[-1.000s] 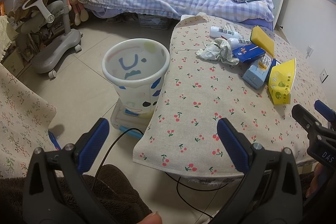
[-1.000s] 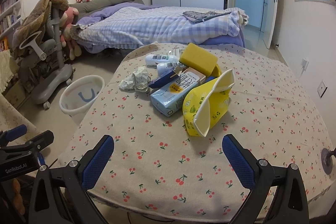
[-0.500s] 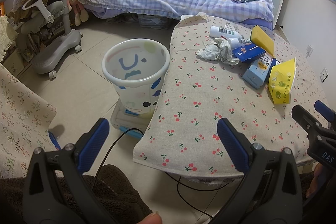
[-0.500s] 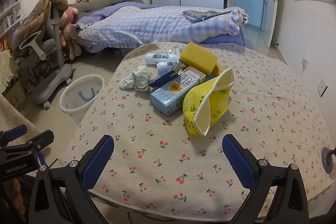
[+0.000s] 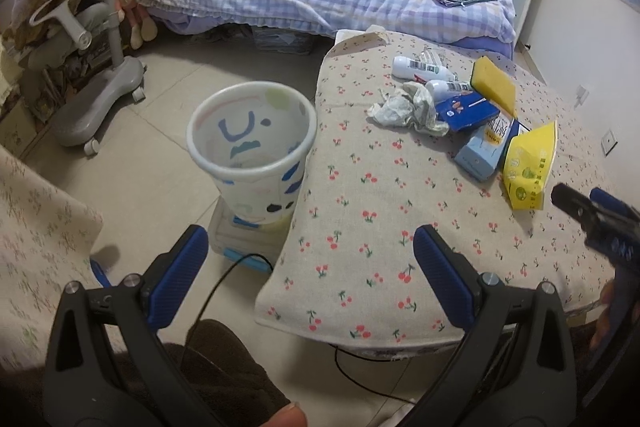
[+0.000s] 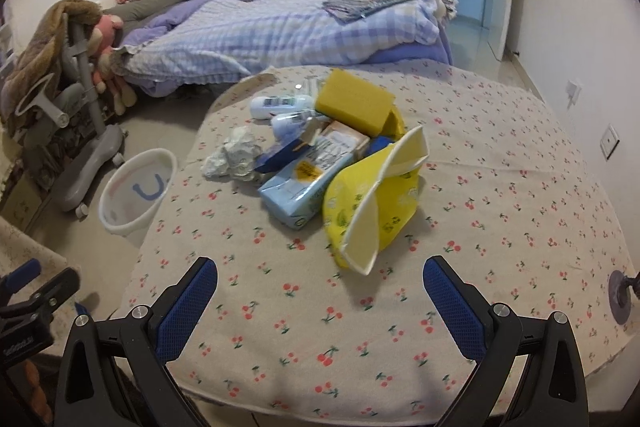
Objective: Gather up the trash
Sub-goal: 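Grasp the yellow plastic scoop with the right tool while the left tool grasps the crumpled white tissue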
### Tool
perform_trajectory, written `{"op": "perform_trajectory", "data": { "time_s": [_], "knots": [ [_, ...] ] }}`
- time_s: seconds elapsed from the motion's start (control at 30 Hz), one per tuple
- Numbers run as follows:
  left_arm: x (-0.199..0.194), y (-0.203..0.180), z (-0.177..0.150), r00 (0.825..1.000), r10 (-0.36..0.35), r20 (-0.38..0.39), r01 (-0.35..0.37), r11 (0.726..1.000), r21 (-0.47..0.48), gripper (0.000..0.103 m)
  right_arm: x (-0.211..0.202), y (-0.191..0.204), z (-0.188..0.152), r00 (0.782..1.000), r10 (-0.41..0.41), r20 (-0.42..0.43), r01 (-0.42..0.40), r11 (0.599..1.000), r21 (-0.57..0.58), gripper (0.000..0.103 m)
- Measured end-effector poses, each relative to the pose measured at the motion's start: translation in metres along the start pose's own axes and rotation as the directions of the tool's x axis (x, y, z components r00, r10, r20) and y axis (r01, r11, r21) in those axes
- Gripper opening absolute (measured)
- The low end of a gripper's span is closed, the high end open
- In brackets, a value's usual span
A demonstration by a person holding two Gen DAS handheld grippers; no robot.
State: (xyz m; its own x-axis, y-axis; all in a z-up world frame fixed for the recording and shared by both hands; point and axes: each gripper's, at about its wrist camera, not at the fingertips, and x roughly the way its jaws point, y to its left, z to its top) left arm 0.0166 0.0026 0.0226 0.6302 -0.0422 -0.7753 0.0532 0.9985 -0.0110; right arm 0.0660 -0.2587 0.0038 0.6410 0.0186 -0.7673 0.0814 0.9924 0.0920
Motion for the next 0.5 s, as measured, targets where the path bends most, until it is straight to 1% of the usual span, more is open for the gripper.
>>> {"op": "perform_trajectory", "data": {
  "time_s": [0.13,0.27,0.33,0.37,0.43,0.5],
  "knots": [
    [0.004,-0.003,0.016,1.000,0.013,-0.011,-0.012,0.999,0.050,0.102,0.015,-0.017,0.024,0.997,-0.001,-0.071,0.005,0.999,0.053,0.103],
    [0.017,-0.009,0.034,0.998,0.025,-0.057,-0.019,0.994,0.107,0.102,0.038,-0.031,0.045,0.989,0.017,-0.144,-0.005,0.996,0.086,0.103],
    [0.024,-0.013,0.042,0.997,0.042,-0.070,-0.031,0.989,0.145,0.102,0.052,-0.039,0.053,0.983,0.032,-0.179,-0.016,0.996,0.092,0.103],
    [0.026,-0.015,0.044,0.996,0.049,-0.075,-0.037,0.987,0.158,0.102,0.062,-0.042,0.057,0.977,0.054,-0.208,-0.036,0.995,0.088,0.103],
    [0.033,-0.021,0.049,0.994,0.067,-0.083,-0.050,0.979,0.196,0.102,0.078,-0.047,0.064,0.965,0.064,-0.253,-0.045,0.996,0.082,0.103],
    [0.043,-0.026,0.056,0.992,0.077,-0.105,-0.052,0.974,0.222,0.102,0.090,-0.054,0.067,0.958,0.087,-0.275,-0.060,0.992,0.107,0.103]
  ]
}}
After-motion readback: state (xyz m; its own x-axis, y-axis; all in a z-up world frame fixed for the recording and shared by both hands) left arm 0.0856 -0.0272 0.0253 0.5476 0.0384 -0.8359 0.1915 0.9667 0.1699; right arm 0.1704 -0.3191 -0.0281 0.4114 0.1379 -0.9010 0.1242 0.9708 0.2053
